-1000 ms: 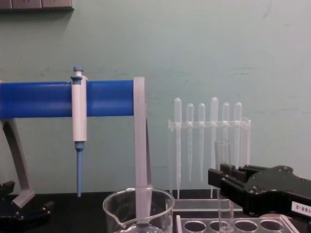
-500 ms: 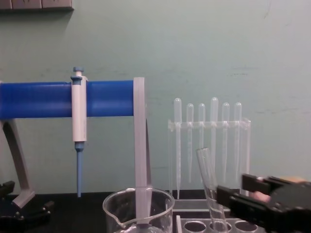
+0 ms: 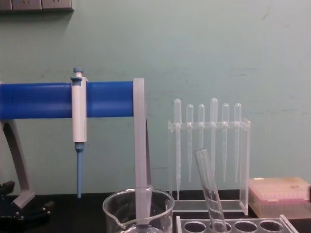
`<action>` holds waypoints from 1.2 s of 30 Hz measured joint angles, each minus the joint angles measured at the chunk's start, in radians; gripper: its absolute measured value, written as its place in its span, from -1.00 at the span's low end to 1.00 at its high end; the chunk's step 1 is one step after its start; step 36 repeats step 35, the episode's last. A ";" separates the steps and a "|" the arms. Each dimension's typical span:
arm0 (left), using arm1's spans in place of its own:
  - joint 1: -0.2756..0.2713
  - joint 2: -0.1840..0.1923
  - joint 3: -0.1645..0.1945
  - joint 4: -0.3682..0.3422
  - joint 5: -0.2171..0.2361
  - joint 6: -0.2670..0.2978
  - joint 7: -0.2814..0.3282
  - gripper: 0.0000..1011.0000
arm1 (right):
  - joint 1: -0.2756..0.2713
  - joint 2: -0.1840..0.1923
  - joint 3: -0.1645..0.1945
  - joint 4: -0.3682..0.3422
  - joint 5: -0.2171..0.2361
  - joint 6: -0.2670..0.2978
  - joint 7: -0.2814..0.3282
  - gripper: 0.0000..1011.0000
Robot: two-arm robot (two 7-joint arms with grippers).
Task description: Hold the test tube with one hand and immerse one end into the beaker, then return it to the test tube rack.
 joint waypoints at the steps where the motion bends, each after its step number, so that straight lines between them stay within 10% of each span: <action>1: 0.000 0.000 0.000 0.000 0.000 0.000 0.000 0.98 | 0.000 0.000 0.000 0.000 0.000 0.000 0.000 0.99; 11: 0.000 0.000 0.000 0.000 0.000 0.000 0.000 0.98 | 0.146 -0.076 -0.028 0.189 -0.170 0.056 -0.129 0.99; 20: 0.000 0.000 0.000 0.000 0.000 0.000 0.000 0.98 | 0.278 -0.137 -0.063 0.362 -0.196 0.060 -0.094 0.99; 36: 0.000 0.000 0.000 0.000 0.000 0.000 0.000 0.98 | 0.283 -0.143 -0.061 0.367 -0.199 0.055 -0.093 0.99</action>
